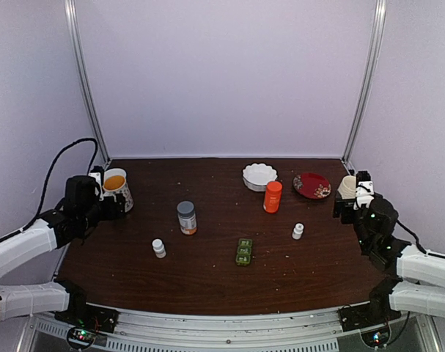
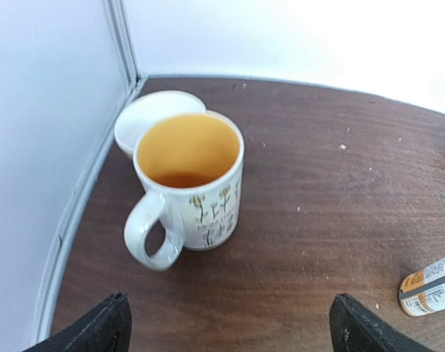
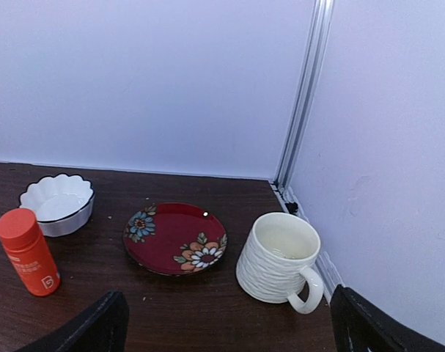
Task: Sort the pills into containers
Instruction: Reset both arms
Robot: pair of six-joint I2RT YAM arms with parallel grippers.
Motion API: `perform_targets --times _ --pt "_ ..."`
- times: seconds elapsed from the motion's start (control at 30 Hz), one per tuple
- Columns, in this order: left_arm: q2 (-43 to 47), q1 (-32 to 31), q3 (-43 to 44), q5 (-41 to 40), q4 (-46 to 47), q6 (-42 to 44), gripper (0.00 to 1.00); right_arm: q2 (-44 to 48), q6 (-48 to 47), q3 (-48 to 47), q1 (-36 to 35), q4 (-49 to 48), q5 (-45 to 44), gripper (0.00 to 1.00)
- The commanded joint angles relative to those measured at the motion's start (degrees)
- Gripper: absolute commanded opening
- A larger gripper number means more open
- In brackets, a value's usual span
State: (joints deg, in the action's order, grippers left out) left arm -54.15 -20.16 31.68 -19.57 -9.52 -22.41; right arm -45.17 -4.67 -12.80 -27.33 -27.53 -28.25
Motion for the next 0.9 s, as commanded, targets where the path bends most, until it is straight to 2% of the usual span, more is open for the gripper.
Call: perform_targets --times 0.0,0.17,0.27,0.37,0.43,0.5,0.57,0.67,0.77,0.87 --pt "1.66 0.39 -3.46 -4.06 18.25 11.47 0.98 -5.41 -2.63 2.54 6.76 -13.79 7.13 1.00" --pt "-0.52 1.02 -4.74 -10.46 26.64 20.77 0.98 -17.66 1.25 5.23 14.07 -33.33 9.20 0.99" --pt "-1.22 2.20 -7.96 -10.55 35.00 26.40 0.98 -25.91 0.13 4.14 15.96 -41.32 9.31 0.98" --pt "-2.63 5.93 -9.87 -7.83 39.42 25.63 0.98 -34.76 1.90 1.80 18.46 -46.75 10.21 1.00" --pt "-4.49 8.94 -10.18 -6.32 41.21 24.46 0.97 -31.78 4.37 -0.57 19.26 -36.04 10.10 1.00" --pt "-6.76 10.68 -11.05 -5.61 44.92 24.55 0.98 -33.62 3.86 -0.36 19.66 -40.12 10.81 1.00" --pt "-9.67 12.27 -12.03 -4.03 49.71 25.80 0.98 -32.28 4.46 -0.67 19.69 -36.88 10.89 1.00" --pt "-15.27 14.60 -12.74 0.13 56.68 26.86 0.98 -32.98 3.52 0.05 19.68 -39.74 11.17 1.00" --pt "-21.96 15.90 -10.58 4.58 58.01 28.70 0.97 -33.33 3.33 0.03 19.69 -40.37 11.16 1.00" --pt "-25.21 18.73 -11.23 5.16 63.04 25.39 0.98 -33.18 3.40 0.00 19.58 -39.85 11.24 1.00"
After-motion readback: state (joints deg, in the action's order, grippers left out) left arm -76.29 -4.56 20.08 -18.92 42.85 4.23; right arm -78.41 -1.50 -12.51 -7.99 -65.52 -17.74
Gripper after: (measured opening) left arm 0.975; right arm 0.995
